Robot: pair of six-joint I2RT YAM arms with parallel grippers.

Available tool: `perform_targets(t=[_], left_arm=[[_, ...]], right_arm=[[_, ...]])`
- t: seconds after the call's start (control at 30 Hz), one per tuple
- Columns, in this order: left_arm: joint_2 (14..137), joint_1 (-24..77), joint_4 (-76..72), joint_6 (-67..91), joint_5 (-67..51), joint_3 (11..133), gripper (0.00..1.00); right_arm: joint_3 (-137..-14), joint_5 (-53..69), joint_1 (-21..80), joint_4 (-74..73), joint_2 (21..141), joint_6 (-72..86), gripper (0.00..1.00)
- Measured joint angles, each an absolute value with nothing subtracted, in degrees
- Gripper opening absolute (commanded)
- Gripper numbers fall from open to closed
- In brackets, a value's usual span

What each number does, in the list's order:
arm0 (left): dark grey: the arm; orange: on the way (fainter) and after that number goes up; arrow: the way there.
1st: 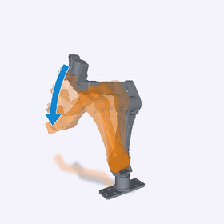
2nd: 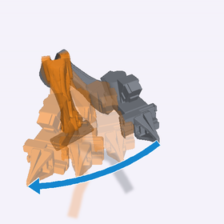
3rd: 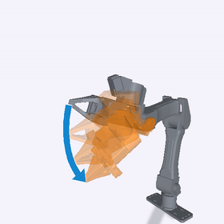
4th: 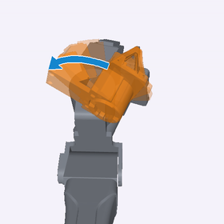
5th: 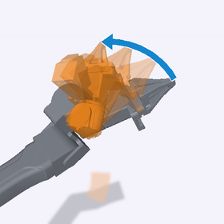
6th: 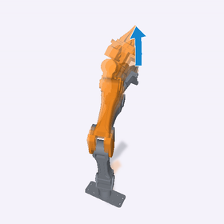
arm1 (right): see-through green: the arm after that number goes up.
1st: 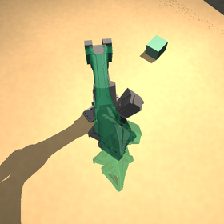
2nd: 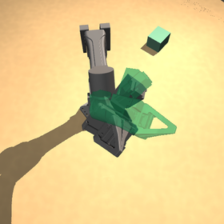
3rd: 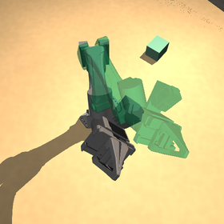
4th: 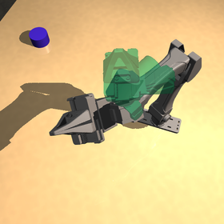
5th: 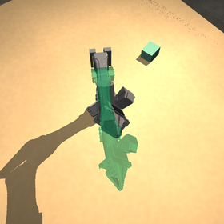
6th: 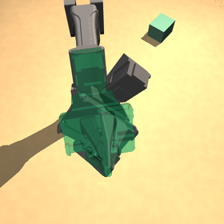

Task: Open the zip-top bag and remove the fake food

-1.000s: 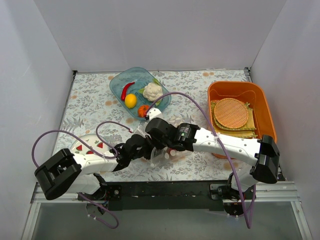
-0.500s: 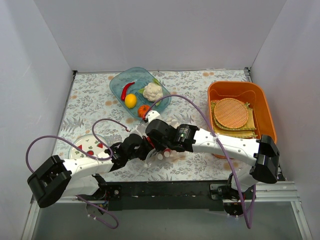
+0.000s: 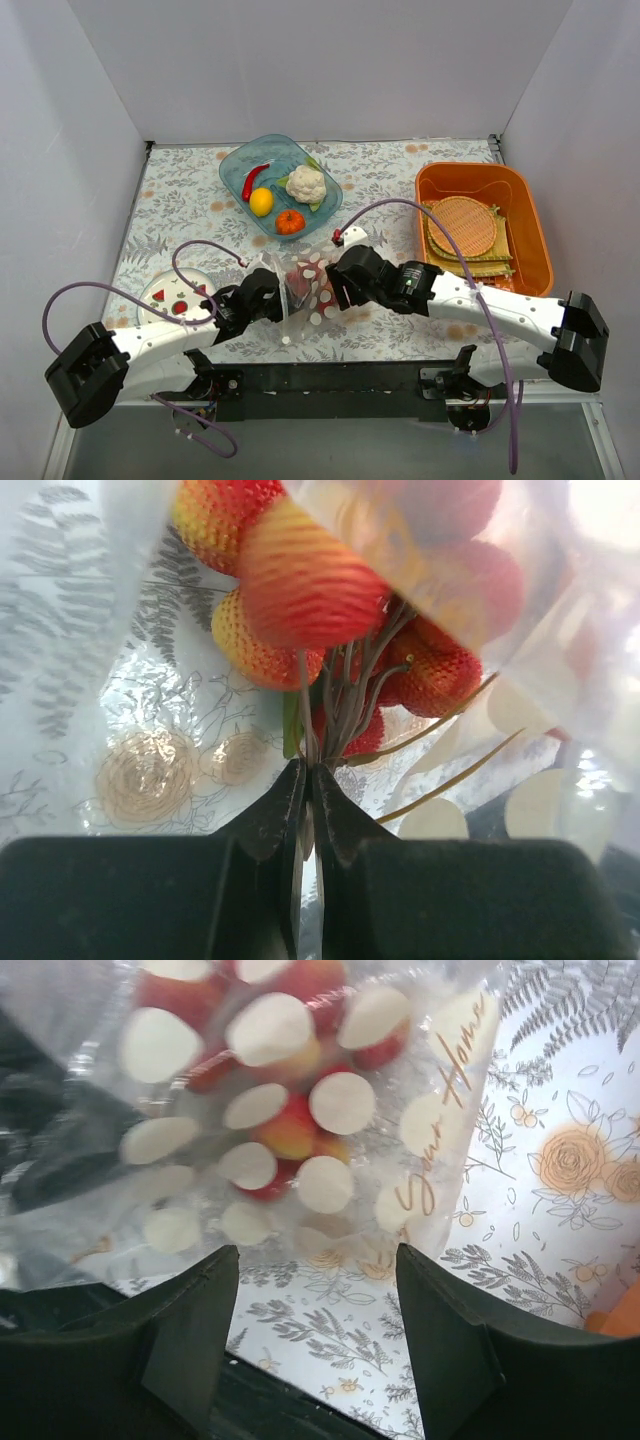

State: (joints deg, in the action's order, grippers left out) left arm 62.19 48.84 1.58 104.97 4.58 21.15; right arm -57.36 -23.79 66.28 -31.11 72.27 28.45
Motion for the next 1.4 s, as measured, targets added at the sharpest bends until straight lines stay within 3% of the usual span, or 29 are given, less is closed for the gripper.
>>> perform_targets(t=[0.23,0.33,0.37,0.47,0.53,0.97,1.4], left_arm=[[59.51,48.47,5.13,105.67,6.33,21.15,0.00],[59.33,48.47,6.35,105.67,6.68,21.17,0.00],[59.20,48.45,6.74,105.65,6.70,21.17,0.00],[58.50,48.25,8.21,105.38,6.72,21.52,0.00],[57.80,48.05,9.30,105.14,6.76,22.06,0.00],[54.00,47.13,15.09,102.87,6.66,25.78,0.00],[52.34,45.50,21.04,100.36,1.58,30.70,0.00]], right_arm=[[-45.56,-18.37,60.55,-25.26,72.88,28.58,0.72],[-45.41,-18.31,60.16,-23.88,74.70,28.56,0.54],[-45.43,-18.35,59.99,-23.35,75.42,28.56,0.39],[-45.45,-19.31,59.48,-22.39,77.38,28.64,0.10],[-46.00,-20.60,58.83,-23.11,78.39,28.75,0.01],[-52.42,-33.26,56.25,-28.99,84.27,28.51,0.01],[-54.76,-37.34,55.68,-30.63,85.78,26.83,0.01]])
